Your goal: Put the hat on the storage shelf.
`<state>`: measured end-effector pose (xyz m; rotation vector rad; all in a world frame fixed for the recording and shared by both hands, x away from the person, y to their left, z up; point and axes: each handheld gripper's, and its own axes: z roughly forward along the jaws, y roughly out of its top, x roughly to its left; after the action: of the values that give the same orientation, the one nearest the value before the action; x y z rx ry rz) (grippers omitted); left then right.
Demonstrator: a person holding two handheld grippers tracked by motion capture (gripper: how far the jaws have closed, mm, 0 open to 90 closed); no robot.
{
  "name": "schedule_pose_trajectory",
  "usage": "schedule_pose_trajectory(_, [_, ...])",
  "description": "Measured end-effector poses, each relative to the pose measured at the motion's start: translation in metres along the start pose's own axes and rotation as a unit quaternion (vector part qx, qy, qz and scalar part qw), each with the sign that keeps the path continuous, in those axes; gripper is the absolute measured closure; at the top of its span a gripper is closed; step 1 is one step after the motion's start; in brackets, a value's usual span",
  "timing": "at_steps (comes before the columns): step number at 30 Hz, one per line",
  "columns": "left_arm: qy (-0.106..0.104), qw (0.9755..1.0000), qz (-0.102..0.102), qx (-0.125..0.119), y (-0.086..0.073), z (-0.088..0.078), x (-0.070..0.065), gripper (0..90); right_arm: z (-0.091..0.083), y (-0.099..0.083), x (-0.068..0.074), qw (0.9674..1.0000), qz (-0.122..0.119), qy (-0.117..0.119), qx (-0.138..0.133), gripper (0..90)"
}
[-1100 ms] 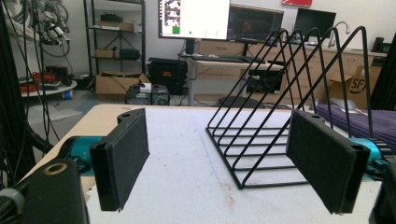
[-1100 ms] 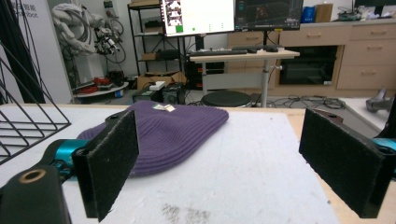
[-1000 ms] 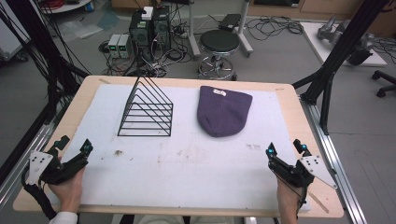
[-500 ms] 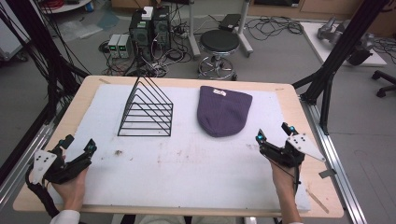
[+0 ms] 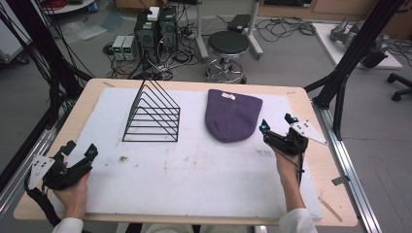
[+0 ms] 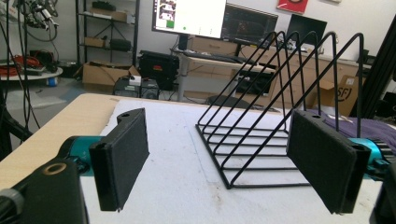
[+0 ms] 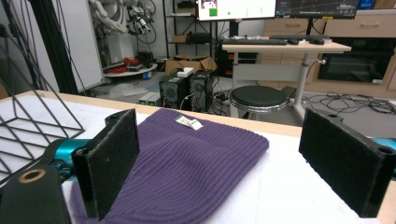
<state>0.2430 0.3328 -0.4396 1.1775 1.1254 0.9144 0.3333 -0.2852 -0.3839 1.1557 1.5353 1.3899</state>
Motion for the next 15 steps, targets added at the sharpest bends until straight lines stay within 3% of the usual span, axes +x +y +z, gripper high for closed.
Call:
schedule_pose_trajectory(4, [-0.002, 1.0, 0.0, 0.003, 0.0, 0.0, -0.001, 21.0, 0.012, 0.004, 0.003, 1.0, -0.002, -0.001, -0.005, 11.6])
schedule_pose_trajectory(15, [0.003, 1.0, 0.009, 0.004, 0.0, -0.005, -0.003, 21.0, 0.042, 0.013, 0.012, 0.9992, -0.035, 0.011, 0.016, 11.6])
